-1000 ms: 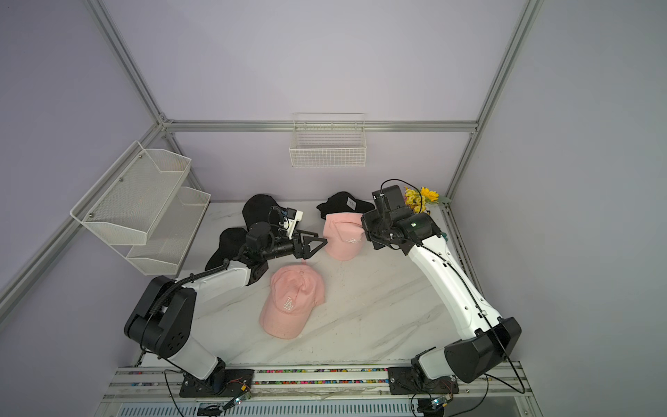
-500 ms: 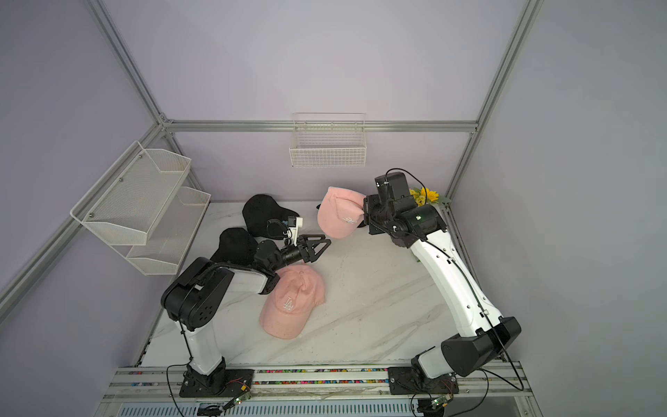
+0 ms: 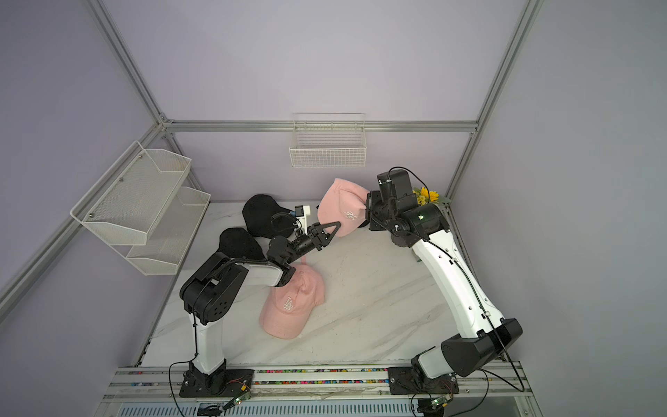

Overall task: Stack the baseball caps by color
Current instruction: Pick up the baseball cap from the center of the board, then place the baseball cap on the baseball cap.

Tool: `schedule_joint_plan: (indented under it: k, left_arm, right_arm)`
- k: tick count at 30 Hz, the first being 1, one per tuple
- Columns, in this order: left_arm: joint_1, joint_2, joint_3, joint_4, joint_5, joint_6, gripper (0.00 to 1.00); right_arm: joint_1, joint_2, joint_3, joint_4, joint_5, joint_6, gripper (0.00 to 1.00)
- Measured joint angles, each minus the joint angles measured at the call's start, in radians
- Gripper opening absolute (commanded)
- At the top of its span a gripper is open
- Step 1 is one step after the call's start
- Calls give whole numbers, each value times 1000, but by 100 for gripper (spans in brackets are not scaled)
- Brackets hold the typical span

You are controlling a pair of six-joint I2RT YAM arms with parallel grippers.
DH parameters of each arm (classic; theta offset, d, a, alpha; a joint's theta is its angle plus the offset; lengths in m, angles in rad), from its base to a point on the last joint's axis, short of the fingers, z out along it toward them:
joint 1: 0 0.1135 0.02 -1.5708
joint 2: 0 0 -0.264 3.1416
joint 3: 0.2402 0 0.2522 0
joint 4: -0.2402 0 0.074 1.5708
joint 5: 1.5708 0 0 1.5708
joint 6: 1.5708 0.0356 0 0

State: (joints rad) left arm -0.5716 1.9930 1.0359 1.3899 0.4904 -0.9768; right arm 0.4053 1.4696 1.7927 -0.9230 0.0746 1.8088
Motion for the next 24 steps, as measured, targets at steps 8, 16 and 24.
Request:
schedule_joint_plan:
  k: [8, 16, 24]
  left_arm:
    - [-1, -144, -87, -46, 32, -87, 0]
    - [17, -480, -187, -416, 32, -262, 0]
    - [22, -897, -251, -934, -84, -377, 0]
  right_arm:
    - [-37, 23, -15, 83, 38, -285, 73]
    - [-113, 5, -116, 104, -5, -621, 90]
    - [-157, -30, -153, 141, -73, -782, 91]
